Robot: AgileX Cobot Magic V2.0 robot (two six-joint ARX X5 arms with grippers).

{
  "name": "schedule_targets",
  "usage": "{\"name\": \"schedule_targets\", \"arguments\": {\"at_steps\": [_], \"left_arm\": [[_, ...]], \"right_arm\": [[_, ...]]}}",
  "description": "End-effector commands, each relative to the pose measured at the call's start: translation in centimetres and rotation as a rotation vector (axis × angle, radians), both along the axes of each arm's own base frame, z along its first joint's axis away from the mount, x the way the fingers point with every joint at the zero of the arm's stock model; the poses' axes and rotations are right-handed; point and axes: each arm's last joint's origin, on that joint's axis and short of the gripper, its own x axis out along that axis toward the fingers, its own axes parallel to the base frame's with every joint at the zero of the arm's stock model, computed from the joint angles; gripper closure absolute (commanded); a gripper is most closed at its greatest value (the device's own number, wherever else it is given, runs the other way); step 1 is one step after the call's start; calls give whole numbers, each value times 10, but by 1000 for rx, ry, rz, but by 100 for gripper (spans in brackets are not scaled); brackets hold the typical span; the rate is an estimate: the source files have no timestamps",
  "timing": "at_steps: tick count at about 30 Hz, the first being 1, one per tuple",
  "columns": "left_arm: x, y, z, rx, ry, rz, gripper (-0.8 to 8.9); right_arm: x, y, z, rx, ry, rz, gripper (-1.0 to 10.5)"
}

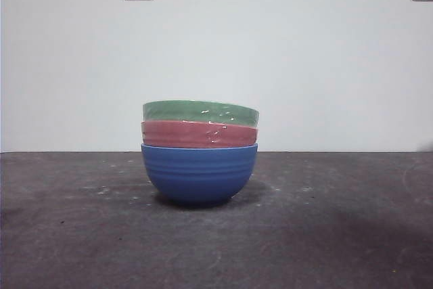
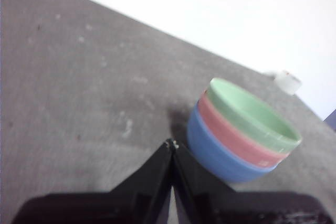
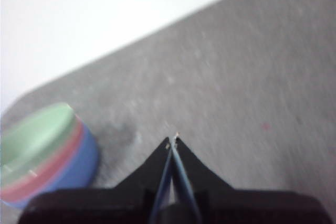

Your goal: Pick up the green bowl on the top,put the green bowl on the left,pick up the red bowl in the middle,put the red bowl on the right

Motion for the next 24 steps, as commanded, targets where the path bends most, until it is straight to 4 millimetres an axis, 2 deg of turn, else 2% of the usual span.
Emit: {"name": "schedule_targets", "arguments": {"at_steps": [1, 8, 15, 19, 24], "left_arm": [[0, 0, 16, -5, 4, 3, 820], [10, 0, 61, 48, 18, -15, 820], [33, -5, 109, 196, -19, -178, 820], [53, -8, 124, 244, 0, -295, 820], [75, -12, 134, 263, 59, -446, 818]], "right_arm": [[1, 0, 25, 10, -31, 0, 957], [11, 1, 76, -68, 7, 17, 956], [34, 7, 118, -253, 50, 149, 953], [51, 12, 133, -335, 70, 293, 950], [70, 18, 138, -365, 119, 469, 949]]}}
